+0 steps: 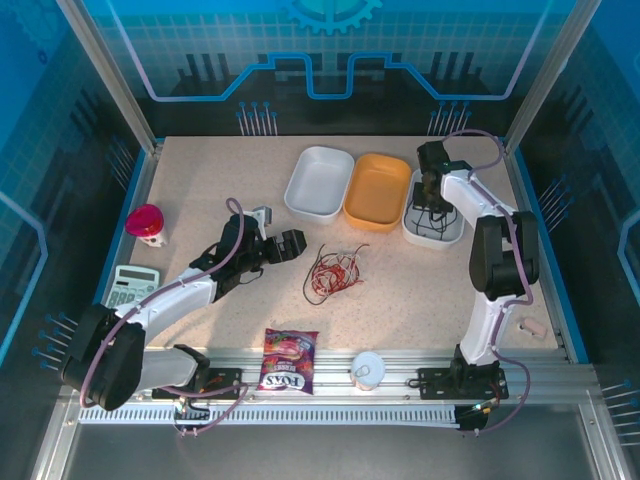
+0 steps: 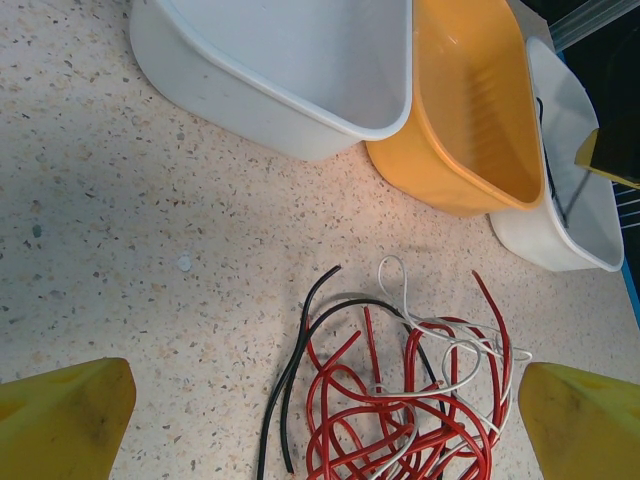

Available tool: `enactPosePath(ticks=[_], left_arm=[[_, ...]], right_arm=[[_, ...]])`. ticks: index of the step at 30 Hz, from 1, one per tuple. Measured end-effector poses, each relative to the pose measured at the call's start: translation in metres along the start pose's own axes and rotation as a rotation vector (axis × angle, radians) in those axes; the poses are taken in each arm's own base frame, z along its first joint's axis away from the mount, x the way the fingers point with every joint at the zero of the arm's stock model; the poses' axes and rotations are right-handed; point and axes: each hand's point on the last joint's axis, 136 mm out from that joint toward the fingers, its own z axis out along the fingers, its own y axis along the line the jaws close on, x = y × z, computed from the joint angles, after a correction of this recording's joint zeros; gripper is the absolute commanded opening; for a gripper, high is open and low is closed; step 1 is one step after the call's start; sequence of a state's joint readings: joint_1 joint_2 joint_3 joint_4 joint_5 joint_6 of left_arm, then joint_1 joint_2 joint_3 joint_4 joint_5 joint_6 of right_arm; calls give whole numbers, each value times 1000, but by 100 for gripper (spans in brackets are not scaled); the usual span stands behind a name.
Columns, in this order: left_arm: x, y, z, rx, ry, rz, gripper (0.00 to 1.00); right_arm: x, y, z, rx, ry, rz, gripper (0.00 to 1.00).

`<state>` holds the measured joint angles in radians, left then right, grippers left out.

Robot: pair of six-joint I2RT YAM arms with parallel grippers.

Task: Untangle the cables
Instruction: Place the cable in the container.

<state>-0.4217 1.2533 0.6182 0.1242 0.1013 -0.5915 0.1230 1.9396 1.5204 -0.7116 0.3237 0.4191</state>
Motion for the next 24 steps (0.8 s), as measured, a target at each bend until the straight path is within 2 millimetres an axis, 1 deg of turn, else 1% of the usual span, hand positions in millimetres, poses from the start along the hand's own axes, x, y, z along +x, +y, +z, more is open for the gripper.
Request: enactPosePath(ticks=[4, 10, 13, 16, 20, 24], left_arm=[[0, 0, 0, -1, 1, 0, 99], [4, 3, 0, -15, 19, 4, 99], [6, 5, 0, -22, 29, 12, 99], [6, 5, -1, -26, 33, 17, 99], [6, 4, -1, -26, 35, 23, 99], [8, 3, -1, -21, 52, 41, 99]], right_arm=[[0, -2, 1, 2, 8, 5, 29], [1, -1, 1, -10, 17, 8, 36], [1, -2, -5, -17, 8, 11, 39], [0, -4, -18, -29, -13, 16, 41], [-5, -6, -44, -59, -62, 32, 44], [-1, -8, -71, -112, -110, 53, 52]])
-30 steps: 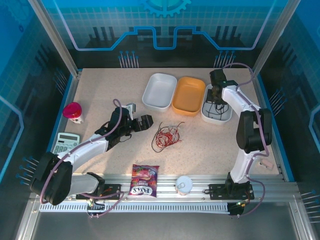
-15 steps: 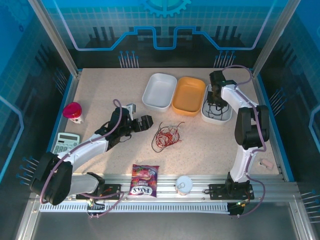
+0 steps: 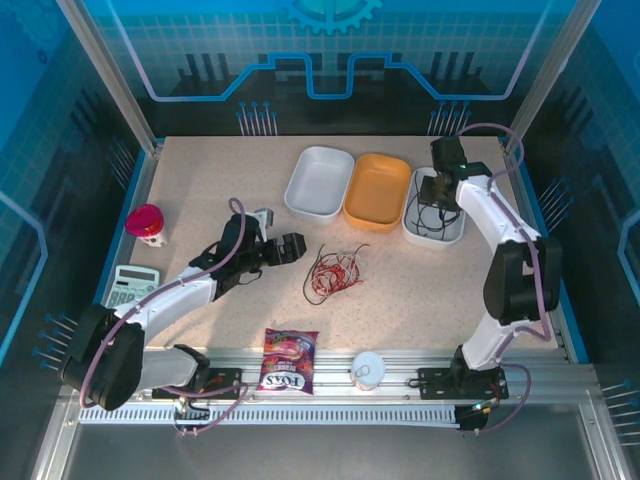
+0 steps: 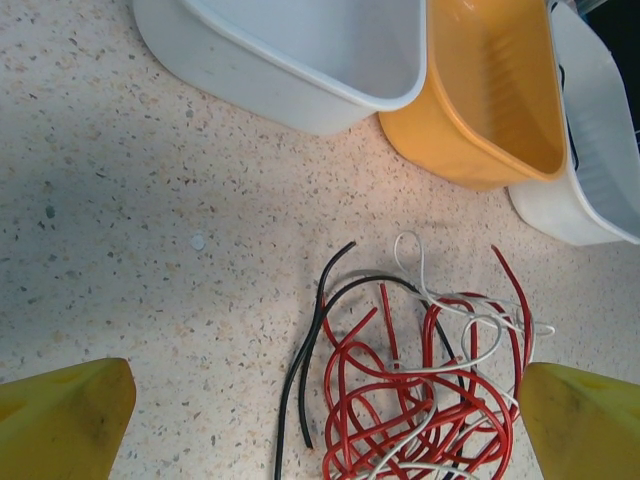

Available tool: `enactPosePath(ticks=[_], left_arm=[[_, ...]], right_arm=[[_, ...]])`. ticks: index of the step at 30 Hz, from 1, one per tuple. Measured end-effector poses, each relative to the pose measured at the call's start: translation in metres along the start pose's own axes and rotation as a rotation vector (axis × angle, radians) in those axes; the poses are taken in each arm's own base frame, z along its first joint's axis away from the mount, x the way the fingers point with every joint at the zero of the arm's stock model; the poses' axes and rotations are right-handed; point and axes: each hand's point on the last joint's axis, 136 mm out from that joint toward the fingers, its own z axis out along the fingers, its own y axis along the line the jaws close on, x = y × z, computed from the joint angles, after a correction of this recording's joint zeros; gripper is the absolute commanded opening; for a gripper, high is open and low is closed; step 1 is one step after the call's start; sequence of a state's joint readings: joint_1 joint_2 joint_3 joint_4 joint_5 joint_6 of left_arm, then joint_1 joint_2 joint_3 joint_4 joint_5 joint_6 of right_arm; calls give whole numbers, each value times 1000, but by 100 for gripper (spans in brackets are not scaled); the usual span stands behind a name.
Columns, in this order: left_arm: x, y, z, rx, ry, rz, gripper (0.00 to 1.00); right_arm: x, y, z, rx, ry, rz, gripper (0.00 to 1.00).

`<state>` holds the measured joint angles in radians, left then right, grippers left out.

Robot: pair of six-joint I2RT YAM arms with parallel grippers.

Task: Untangle the cables
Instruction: Place the cable in the container, then pick up the cable.

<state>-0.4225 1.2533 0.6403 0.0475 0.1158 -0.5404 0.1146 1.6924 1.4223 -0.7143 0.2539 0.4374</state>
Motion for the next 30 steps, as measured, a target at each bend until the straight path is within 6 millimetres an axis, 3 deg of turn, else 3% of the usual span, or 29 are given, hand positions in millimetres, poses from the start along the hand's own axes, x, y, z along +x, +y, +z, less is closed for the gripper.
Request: enactPosePath(ticks=[3, 8, 9, 10, 14, 21, 30], left_arm=[[-3, -10, -2, 14, 10, 30, 99], [-7, -42, -5, 42, 39, 138, 99], [-6, -48, -4, 40, 51, 159, 99], [-5, -52, -2, 37, 64, 174, 99], [2, -50, 12, -24, 130, 196, 96], [21, -16, 44, -195, 264, 194, 79], [12, -11, 85, -255, 305, 245, 55]], right_arm=[[6, 1, -19, -52, -33, 19, 60], [25, 5, -47, -160, -79, 46, 76], [30, 7, -50, -182, -82, 50, 83], [36, 9, -53, -204, -84, 53, 100], [62, 22, -59, -261, -62, 47, 100], [113, 55, -58, -309, 5, -15, 100], [130, 68, -61, -283, -2, -27, 100]])
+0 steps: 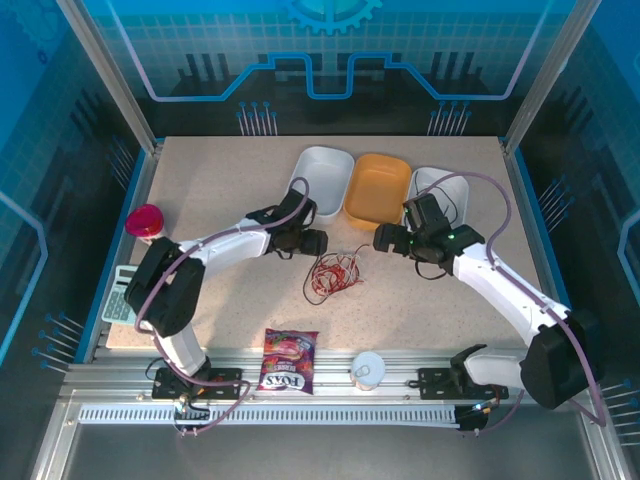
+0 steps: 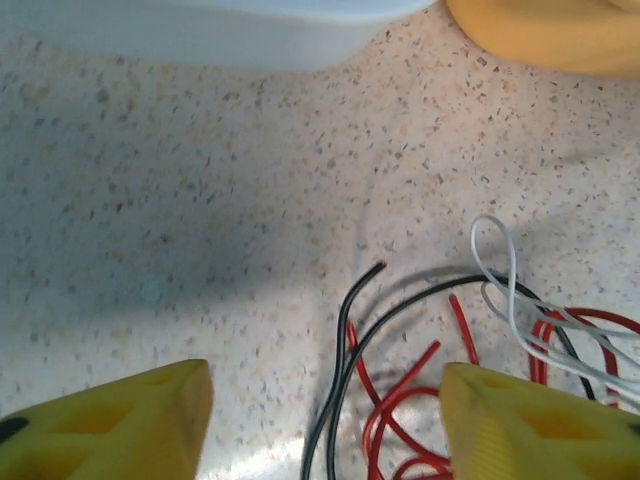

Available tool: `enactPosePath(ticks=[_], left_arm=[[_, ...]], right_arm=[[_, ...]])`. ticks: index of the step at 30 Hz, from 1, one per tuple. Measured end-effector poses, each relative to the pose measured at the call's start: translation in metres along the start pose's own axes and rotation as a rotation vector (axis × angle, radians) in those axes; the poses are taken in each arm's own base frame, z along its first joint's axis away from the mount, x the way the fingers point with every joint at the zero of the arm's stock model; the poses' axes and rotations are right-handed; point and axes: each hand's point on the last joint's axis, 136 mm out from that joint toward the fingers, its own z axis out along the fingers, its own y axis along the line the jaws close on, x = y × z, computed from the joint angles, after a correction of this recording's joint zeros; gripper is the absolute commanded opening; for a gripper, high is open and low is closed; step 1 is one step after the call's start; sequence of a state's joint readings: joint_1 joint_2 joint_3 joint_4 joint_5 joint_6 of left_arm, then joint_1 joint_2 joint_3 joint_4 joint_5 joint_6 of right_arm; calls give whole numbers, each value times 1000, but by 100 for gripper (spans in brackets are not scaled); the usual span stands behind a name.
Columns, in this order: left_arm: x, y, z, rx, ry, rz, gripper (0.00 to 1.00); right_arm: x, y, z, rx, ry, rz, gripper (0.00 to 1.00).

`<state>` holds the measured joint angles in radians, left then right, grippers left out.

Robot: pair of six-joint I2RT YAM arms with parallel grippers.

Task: Untangle the cables
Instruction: Pick up the cable.

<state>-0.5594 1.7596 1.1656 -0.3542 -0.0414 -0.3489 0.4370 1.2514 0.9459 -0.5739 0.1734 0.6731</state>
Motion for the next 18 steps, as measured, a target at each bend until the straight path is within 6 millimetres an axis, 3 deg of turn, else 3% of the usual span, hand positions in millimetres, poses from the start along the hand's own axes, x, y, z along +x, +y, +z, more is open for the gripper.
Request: enactPosePath(ticks=[8, 18], left_arm=[[-15, -9, 27, -8, 18, 23, 51], [-7, -8, 47, -48, 54, 41, 39]], right_arm=[[-6, 0, -10, 5, -49, 24, 100], [0, -9, -20, 13, -74, 46, 100]])
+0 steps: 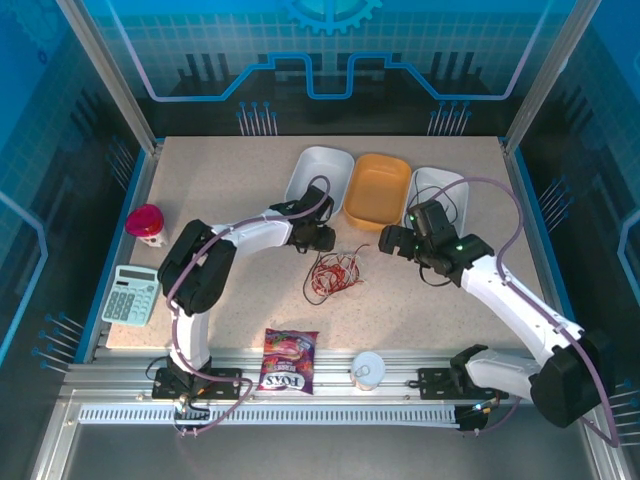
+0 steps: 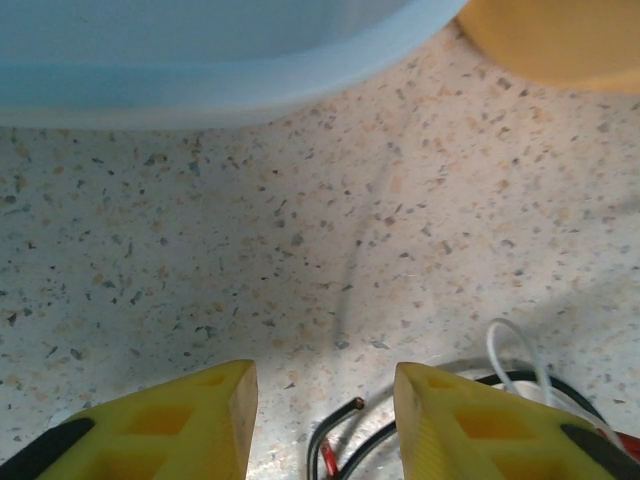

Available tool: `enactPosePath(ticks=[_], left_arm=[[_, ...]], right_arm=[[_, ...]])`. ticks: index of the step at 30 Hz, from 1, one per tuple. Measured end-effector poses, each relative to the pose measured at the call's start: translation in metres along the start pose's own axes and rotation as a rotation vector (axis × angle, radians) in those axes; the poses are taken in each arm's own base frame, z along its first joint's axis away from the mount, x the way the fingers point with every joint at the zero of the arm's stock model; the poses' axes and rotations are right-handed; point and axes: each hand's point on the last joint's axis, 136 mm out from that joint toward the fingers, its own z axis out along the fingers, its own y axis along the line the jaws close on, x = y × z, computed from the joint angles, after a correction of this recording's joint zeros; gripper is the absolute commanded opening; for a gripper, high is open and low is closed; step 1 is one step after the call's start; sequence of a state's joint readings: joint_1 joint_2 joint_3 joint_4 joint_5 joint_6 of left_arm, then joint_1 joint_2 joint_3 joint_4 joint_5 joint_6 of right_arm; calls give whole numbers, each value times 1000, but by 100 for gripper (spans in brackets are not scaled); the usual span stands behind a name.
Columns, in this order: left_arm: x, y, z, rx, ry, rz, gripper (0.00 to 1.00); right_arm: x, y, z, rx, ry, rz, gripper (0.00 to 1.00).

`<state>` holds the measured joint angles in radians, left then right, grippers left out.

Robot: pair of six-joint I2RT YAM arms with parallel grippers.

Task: Untangle the cables
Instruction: Pick up the cable.

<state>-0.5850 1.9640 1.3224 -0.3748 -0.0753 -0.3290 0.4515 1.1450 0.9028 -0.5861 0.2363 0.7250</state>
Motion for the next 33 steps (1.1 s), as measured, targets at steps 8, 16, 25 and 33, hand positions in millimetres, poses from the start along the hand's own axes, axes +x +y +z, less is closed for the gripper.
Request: enactPosePath(ticks=[8, 16, 25, 33], left_arm=[[3, 5, 12, -35, 23, 0, 34], [7, 10, 17, -71, 31, 30, 0], [1, 22, 2, -150, 0, 52, 0], [-35, 13, -81, -123, -164, 79, 0]], right_arm=[[-3, -1, -4, 1, -19, 3, 100], [-3, -2, -4, 5, -22, 4, 100], [-3, 10, -6, -46, -27, -17, 100], [12, 44, 0, -216, -14, -87, 100]])
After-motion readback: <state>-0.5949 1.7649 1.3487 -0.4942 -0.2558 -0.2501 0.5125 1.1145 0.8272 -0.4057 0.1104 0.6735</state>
